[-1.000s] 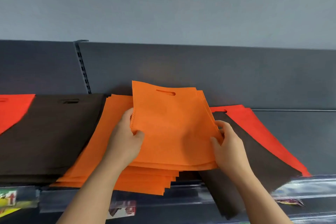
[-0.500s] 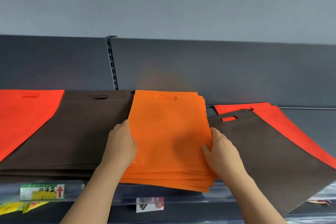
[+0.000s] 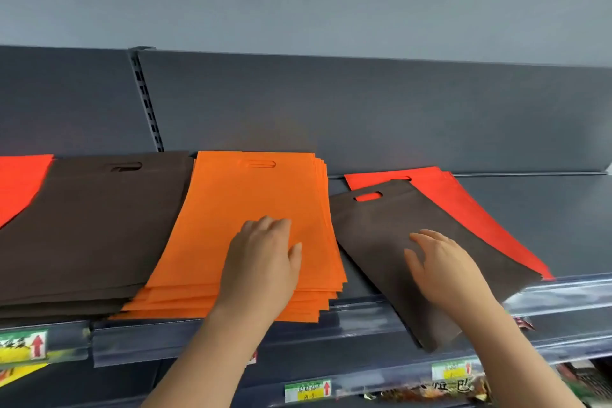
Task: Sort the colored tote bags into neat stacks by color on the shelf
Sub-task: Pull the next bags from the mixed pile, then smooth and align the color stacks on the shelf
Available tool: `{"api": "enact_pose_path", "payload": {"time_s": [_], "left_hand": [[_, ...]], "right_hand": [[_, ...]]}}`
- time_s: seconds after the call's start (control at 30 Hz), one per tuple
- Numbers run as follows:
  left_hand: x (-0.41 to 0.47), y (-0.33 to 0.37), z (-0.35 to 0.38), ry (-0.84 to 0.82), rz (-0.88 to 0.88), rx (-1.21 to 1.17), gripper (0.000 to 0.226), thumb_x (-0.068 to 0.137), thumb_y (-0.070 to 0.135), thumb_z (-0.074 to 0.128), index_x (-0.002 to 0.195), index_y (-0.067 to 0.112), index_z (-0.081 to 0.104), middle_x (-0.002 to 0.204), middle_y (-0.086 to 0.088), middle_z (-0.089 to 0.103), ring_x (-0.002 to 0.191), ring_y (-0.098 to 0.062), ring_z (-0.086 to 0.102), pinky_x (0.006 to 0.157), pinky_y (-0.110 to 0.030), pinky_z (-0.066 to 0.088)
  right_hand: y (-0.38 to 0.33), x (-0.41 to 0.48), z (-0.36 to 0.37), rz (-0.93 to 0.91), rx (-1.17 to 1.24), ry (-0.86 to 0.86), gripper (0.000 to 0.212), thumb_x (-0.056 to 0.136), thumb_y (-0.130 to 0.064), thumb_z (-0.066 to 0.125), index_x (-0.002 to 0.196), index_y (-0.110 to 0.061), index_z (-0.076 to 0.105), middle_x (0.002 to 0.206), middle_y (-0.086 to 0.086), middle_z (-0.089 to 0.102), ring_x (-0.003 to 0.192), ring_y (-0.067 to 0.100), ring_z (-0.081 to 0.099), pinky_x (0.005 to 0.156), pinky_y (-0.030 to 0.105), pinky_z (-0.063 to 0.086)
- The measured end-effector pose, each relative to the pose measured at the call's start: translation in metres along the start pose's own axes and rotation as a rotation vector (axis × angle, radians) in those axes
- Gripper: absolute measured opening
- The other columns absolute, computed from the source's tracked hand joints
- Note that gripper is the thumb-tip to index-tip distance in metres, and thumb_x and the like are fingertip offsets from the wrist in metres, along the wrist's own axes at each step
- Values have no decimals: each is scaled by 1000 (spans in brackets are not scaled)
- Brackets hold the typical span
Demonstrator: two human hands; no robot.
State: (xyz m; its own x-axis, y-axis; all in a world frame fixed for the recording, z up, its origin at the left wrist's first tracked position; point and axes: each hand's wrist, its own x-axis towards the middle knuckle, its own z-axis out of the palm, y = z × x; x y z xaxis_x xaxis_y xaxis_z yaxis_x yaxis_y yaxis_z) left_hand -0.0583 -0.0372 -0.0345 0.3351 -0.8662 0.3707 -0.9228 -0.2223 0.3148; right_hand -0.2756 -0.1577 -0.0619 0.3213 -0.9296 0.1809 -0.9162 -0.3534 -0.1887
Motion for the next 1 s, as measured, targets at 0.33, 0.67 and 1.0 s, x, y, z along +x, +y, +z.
{"api": "enact_pose_path", "payload": {"time_s": [0.33, 0.67, 1.0], "left_hand": [[-4, 110, 60, -197, 4, 97, 28, 97, 42, 42, 94, 17, 54, 103, -3, 58, 100, -22, 51, 76, -30, 38], [9, 150, 81, -229, -262, -71, 30, 91, 40, 58, 83, 16, 41, 87, 0, 45, 80, -18, 47, 65, -26, 36], [20, 157, 96, -148, -335, -199, 38, 91, 16, 60, 127, 16, 46, 117, -3, 60, 104, -19, 59, 81, -23, 45]], "right_hand": [[105, 6, -3, 82, -68, -107, 39, 97, -37, 30, 130, -33, 51, 139, -9, 45, 128, 18, 43, 98, 36, 36], [133, 17, -4, -21, 23, -97, 36, 97, -39, 33, 122, -33, 58, 129, -1, 51, 114, 29, 42, 93, 36, 37], [152, 22, -7, 72, 54, -106, 44, 93, -45, 43, 135, -28, 47, 135, 7, 47, 120, 33, 40, 99, 37, 34]]}}
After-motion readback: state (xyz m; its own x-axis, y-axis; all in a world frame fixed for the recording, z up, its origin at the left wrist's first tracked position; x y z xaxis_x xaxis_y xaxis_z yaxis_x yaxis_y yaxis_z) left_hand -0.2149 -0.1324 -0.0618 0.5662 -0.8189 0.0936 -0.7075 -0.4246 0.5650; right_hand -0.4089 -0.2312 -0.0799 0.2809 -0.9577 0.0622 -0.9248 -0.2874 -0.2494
